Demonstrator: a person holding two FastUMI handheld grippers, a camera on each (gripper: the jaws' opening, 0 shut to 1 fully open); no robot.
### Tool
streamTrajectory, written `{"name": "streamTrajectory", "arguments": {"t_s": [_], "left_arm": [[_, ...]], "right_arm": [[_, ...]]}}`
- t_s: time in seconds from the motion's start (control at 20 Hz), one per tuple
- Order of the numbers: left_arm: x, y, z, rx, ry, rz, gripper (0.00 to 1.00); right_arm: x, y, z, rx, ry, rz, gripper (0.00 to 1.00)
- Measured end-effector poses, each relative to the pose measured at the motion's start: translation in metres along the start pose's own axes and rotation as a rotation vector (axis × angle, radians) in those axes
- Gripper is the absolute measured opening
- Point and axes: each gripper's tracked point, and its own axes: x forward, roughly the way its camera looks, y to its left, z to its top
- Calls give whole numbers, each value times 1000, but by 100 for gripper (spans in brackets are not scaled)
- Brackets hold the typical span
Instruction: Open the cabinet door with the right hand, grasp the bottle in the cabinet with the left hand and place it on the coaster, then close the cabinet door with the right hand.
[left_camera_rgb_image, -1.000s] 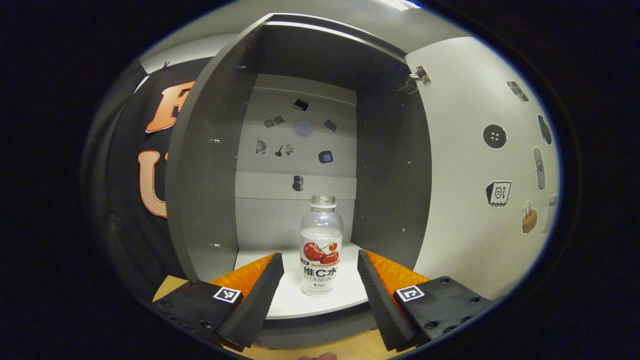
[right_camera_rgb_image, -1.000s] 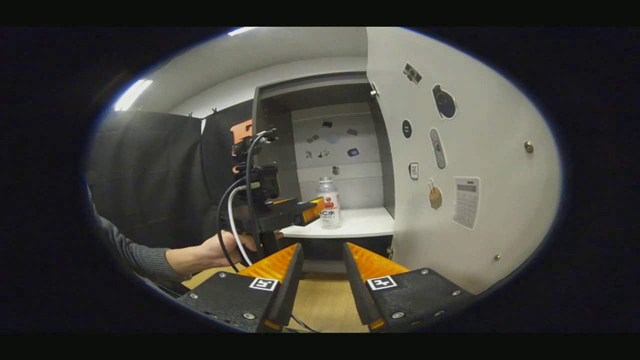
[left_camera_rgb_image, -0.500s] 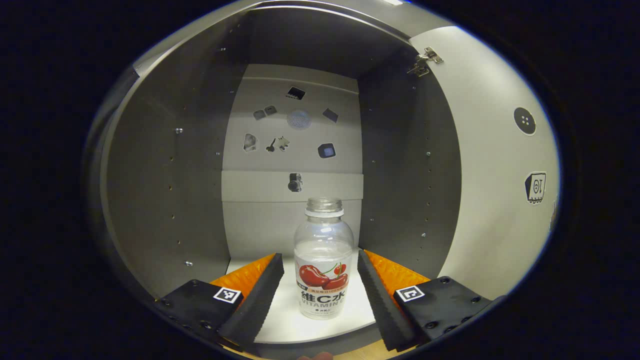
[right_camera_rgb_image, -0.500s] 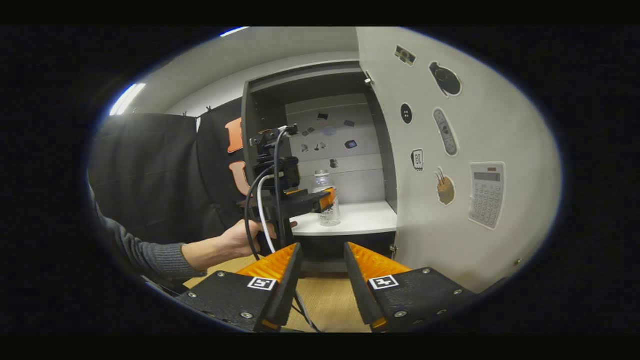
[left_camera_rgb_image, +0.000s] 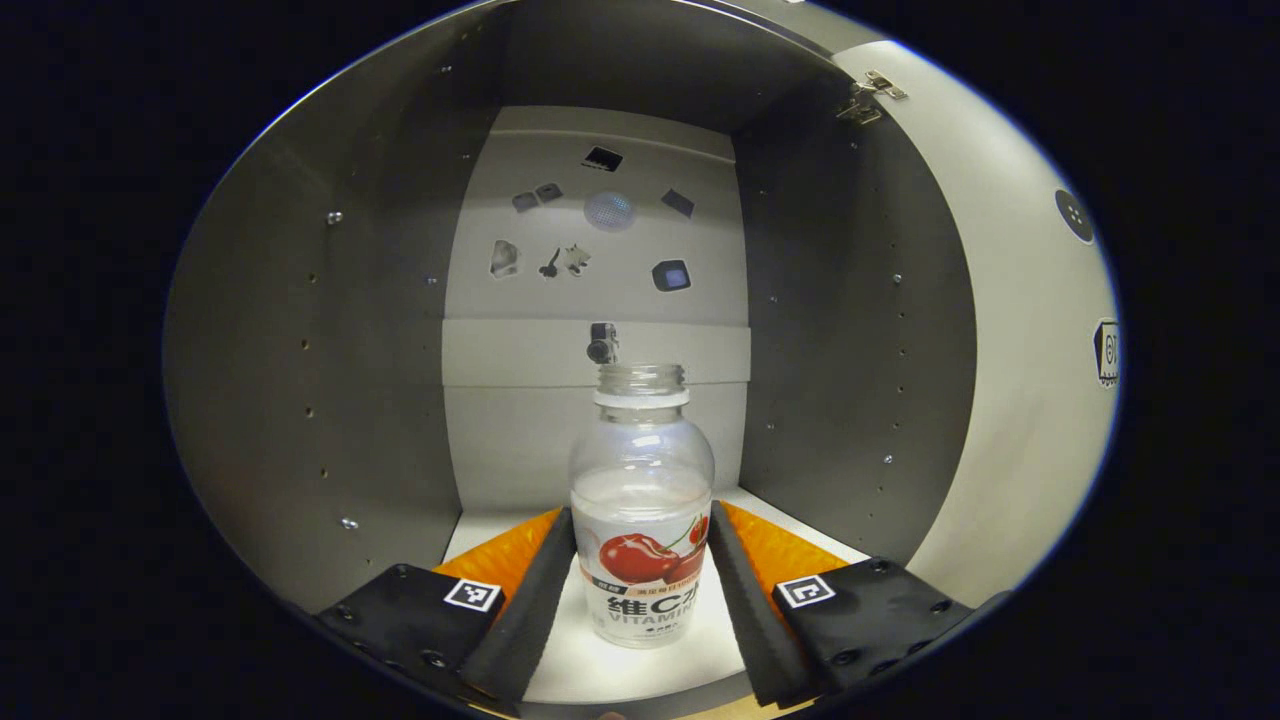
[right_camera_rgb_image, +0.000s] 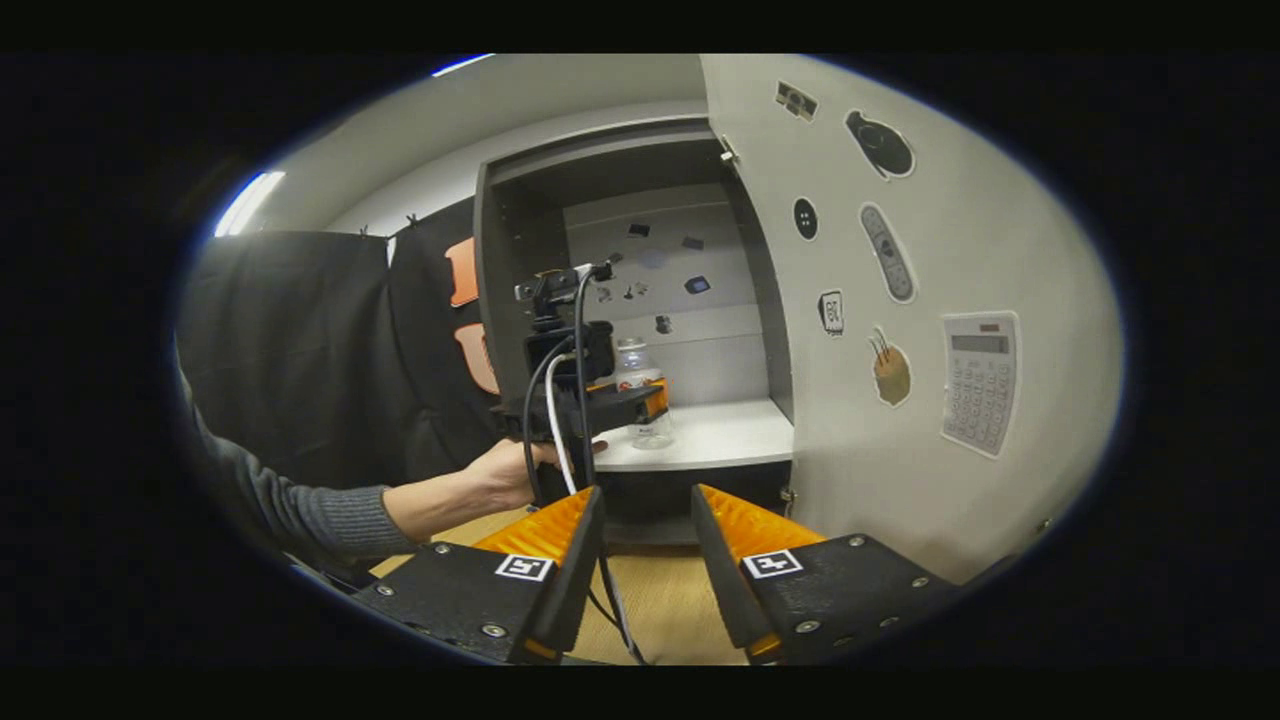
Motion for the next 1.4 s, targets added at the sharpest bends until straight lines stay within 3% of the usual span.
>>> {"name": "streamTrajectory", "arguments": {"t_s": [0.05,0.1,0.15,0.5,0.7,1.0,1.4], "left_arm": [[-4,4,2,-1,-5,4,84],[-9,5,4,-4,-12,8,86],[-16,7,7,-4,-21,10,86],[-107,1,33,32,-117,-24,84],[-172,8,24,24,-103,-21,83],[-245,20,-33,-25,-14,18,84],[-298,37,-143,37,105,68,84]], "right_arm": [[-1,1,2,4,-2,-1,55],[-4,4,0,7,-4,2,62],[-5,6,0,6,-7,-2,56],[-30,23,-10,-22,-8,-42,58],[-52,40,-16,-22,-17,-54,57],[-85,52,-43,-20,11,-77,58],[-105,59,-89,15,116,-97,59]]}}
